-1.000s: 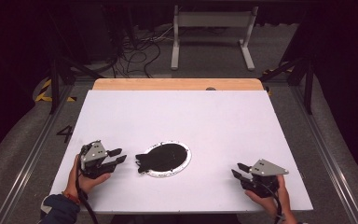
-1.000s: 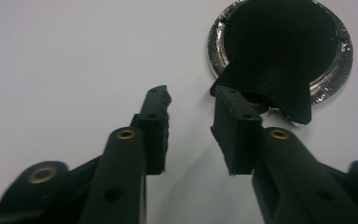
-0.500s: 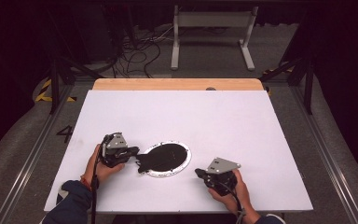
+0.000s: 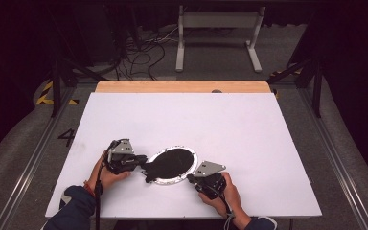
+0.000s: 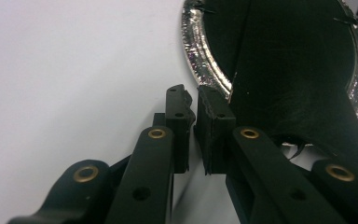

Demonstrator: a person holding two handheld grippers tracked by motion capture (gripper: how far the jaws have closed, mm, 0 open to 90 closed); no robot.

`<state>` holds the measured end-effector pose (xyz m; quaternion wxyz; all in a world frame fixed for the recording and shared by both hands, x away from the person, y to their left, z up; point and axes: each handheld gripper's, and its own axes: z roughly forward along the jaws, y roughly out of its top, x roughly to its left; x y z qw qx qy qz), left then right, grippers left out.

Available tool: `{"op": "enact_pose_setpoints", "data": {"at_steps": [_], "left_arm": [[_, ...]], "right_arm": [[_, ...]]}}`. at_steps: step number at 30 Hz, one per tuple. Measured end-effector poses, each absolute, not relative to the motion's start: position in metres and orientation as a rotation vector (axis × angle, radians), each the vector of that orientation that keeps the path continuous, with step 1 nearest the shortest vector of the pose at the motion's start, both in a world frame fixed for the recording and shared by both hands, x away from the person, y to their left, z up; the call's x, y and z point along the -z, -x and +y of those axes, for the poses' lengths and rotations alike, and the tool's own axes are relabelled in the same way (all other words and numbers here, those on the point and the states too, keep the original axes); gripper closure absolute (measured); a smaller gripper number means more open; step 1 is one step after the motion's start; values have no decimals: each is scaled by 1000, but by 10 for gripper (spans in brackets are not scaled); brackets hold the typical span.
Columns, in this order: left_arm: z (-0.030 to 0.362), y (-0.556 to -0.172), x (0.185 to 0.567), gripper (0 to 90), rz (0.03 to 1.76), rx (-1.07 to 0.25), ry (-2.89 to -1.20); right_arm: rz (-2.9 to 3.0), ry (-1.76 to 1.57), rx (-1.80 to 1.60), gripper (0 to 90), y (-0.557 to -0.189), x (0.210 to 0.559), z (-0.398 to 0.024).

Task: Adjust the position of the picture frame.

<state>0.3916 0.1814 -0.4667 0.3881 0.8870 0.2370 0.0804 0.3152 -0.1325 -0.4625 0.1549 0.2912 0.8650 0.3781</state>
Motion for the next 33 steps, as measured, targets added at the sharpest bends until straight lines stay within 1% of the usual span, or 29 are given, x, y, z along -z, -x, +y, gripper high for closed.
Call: {"op": "enact_pose_setpoints", "data": {"at_steps": [5,8,10,13,21,28,33], "left_arm": [[171,-379,466,854,569,-164,-2267],[170,-377,467,887,574,-166,-2266],[170,-376,468,899,588,-134,-2246],[169,-375,468,899,589,-121,-2242],[161,-370,468,900,560,-114,-2248],[151,-364,467,900,529,-150,-2269],[149,-363,467,900,512,-165,-2272]], "right_arm": [[2479,-848,-1083,900,-318,462,-140],[2468,-871,-1083,900,-319,462,-143],[2465,-869,-1082,900,-320,462,-145],[2464,-885,-1082,900,-321,462,-147],[2453,-914,-1073,900,-323,461,-155],[2421,-968,-1065,900,-332,461,-166],[2429,-964,-1054,900,-329,460,-167]]}}
